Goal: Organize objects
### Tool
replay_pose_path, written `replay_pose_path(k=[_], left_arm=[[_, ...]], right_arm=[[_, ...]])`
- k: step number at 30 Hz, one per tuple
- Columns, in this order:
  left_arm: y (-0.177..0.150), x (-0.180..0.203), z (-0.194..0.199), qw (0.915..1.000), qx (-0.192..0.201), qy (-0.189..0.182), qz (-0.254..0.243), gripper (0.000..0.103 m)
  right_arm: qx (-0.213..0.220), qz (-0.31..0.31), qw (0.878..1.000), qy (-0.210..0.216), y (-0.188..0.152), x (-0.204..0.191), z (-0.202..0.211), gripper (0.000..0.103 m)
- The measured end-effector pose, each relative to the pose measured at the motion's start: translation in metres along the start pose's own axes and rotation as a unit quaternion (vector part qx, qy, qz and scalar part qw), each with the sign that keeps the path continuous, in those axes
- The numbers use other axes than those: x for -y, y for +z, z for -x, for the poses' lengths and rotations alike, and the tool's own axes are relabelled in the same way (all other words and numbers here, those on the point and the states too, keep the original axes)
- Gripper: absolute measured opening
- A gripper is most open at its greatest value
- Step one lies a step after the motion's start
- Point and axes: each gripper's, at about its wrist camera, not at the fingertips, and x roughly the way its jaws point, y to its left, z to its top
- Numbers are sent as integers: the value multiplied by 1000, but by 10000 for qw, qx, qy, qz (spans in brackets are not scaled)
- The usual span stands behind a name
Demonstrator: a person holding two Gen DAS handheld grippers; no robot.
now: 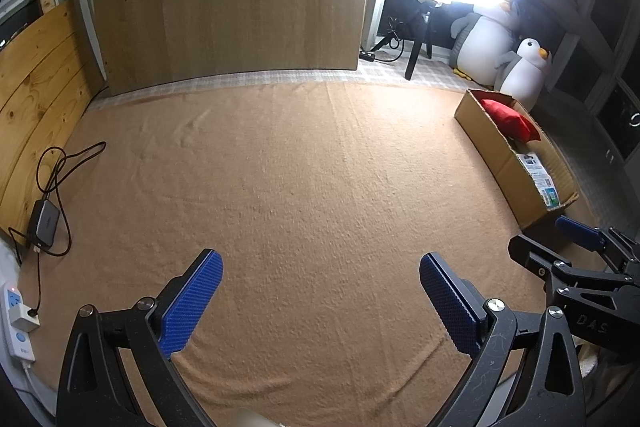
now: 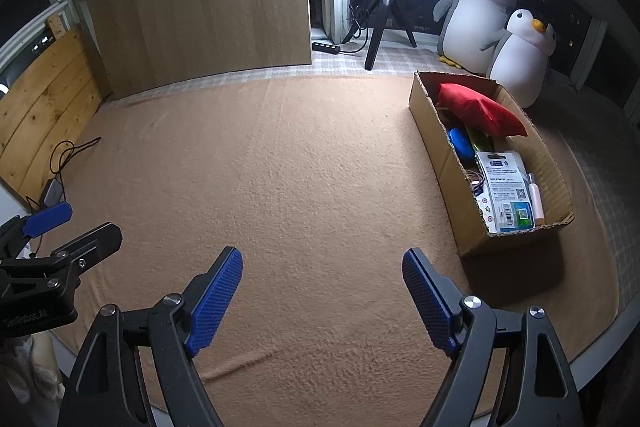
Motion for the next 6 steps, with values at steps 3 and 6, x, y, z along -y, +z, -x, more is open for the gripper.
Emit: replay_pose_path(k=[3,6], left_arm=[[0,1,-1,10000,32,31,-28,101],[1,0,-6,10000,-30,10,6,101]], right_arm=[[-38,-6,10000,-8,0,0,-3,79],[-80,-10,10000,-4,0,-1,-5,79]])
